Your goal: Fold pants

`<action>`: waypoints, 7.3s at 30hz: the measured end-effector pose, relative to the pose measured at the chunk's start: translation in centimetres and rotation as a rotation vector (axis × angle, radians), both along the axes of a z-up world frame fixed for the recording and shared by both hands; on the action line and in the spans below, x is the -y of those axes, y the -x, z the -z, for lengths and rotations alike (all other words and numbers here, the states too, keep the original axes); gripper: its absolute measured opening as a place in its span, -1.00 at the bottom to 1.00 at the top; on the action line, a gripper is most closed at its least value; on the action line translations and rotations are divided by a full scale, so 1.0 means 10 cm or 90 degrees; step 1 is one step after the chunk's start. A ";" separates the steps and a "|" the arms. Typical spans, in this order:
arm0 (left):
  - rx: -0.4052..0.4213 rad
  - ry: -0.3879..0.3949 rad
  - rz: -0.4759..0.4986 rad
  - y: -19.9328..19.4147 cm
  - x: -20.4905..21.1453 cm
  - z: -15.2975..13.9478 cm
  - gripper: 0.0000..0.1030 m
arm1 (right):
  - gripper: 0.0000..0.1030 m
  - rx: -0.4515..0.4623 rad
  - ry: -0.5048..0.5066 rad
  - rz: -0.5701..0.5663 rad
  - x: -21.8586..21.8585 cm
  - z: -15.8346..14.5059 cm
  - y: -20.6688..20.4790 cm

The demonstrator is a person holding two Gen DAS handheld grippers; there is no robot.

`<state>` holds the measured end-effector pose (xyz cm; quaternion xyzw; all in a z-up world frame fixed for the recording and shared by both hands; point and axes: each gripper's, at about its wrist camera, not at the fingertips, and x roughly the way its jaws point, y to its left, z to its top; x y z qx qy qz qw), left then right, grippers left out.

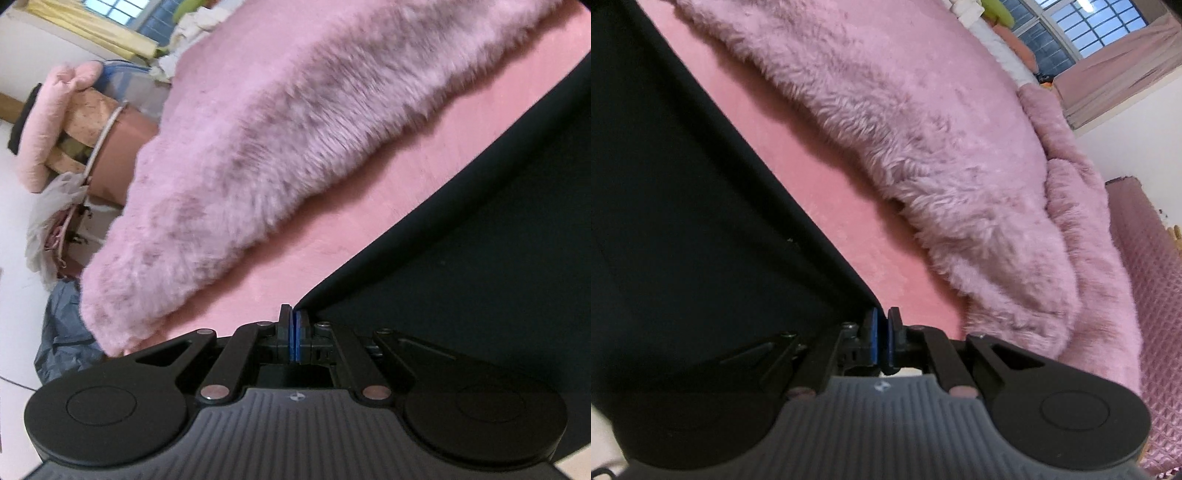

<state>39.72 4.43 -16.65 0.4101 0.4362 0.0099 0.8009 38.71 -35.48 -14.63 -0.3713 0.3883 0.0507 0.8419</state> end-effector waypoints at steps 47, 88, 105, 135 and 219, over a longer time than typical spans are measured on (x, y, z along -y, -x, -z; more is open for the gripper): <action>-0.040 0.450 -0.093 1.59 0.14 -0.40 -0.73 | -0.91 0.171 -0.879 0.706 1.63 0.51 2.54; 0.032 0.474 -0.292 1.78 -1.00 -0.20 -0.95 | -0.38 0.084 -0.420 0.411 2.57 0.11 1.83; 0.109 0.389 -0.234 1.17 -0.88 -0.82 -0.96 | -1.00 0.163 -0.552 0.446 2.66 0.03 2.13; 0.091 0.338 -0.228 1.08 -0.74 -0.85 -0.96 | -0.10 -0.066 -0.434 0.307 2.68 0.36 1.27; 0.067 0.594 -0.509 0.89 -1.61 -0.06 -0.92 | -0.42 0.030 -0.423 0.519 1.29 0.22 2.09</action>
